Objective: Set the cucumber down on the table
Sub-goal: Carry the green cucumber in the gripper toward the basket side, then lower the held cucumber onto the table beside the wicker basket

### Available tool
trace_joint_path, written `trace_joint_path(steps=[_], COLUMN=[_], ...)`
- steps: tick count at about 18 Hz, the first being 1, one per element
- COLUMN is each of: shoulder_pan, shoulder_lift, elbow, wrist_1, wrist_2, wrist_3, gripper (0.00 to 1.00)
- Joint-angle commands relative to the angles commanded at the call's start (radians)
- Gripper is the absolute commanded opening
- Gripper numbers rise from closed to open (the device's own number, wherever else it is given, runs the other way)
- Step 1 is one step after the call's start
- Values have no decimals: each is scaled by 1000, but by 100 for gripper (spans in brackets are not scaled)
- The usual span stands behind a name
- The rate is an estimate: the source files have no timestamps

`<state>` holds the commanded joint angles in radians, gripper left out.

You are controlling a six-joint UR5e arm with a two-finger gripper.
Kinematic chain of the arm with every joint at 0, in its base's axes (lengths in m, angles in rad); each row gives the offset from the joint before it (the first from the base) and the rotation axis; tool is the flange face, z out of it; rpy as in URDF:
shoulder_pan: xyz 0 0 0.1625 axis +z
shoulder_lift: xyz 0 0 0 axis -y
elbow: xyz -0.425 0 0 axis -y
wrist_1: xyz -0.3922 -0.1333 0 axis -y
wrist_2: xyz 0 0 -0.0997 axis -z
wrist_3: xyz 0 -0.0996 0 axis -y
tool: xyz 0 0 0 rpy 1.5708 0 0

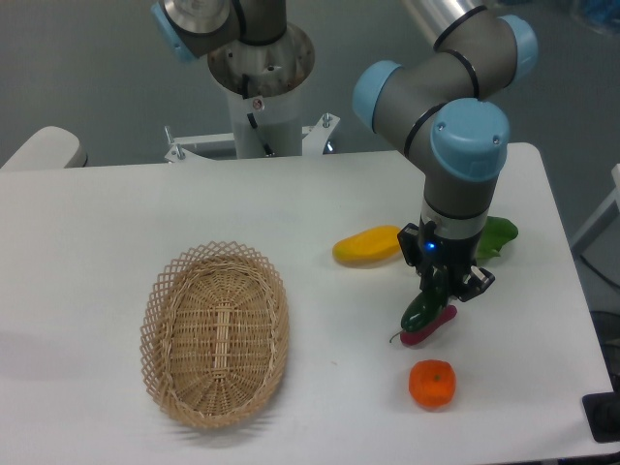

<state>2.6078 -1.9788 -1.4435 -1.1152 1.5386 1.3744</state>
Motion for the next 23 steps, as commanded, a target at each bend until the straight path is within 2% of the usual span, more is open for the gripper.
trace_joint_path(steps=[10, 15, 18, 23], shoulder_pan=[-20, -63, -93, -170], shoulder_lift=[-15, -47, -78, -152], elbow=[2, 0, 12, 9], wrist_1=[11, 15, 21, 121], wrist_2=[-3, 12, 3, 2], wrist_3=[-41, -263, -492, -707], gripper=[19, 19, 19, 19])
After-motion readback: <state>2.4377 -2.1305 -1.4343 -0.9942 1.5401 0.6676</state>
